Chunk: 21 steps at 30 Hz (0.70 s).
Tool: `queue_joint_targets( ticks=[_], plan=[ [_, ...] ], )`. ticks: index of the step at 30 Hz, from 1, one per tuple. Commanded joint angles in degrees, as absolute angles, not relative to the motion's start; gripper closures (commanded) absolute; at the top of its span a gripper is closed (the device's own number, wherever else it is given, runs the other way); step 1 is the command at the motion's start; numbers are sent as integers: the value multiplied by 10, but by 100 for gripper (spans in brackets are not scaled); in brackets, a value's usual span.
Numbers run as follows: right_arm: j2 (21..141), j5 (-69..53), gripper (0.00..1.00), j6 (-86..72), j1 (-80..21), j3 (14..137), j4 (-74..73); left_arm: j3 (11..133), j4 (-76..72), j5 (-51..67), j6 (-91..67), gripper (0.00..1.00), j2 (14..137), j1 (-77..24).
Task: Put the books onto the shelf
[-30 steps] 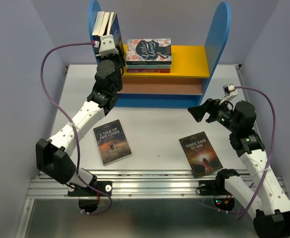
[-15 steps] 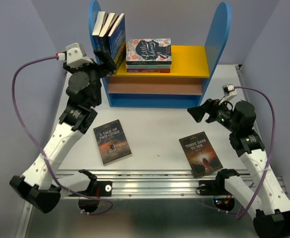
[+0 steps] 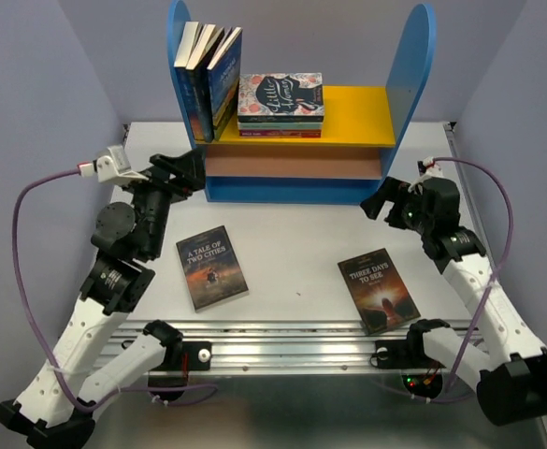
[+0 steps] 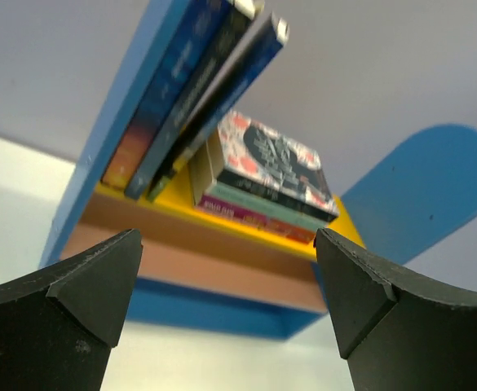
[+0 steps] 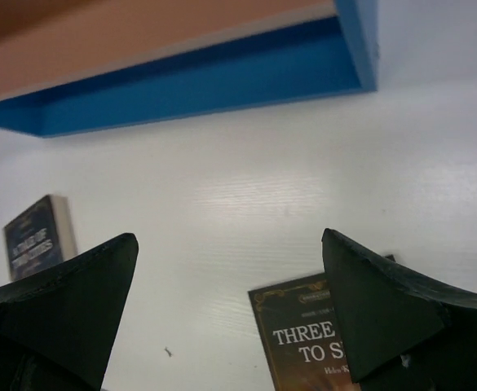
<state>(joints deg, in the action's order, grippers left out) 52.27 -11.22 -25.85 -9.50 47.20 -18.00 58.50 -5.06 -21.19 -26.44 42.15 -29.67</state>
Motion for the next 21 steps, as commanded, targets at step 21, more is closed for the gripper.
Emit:
queue_joint_targets(
  ticks=[21],
  plan=[
    [570, -127, 0, -341, 39, 293, -252, 266, -65, 79, -453, 1, 403, -309]
  ],
)
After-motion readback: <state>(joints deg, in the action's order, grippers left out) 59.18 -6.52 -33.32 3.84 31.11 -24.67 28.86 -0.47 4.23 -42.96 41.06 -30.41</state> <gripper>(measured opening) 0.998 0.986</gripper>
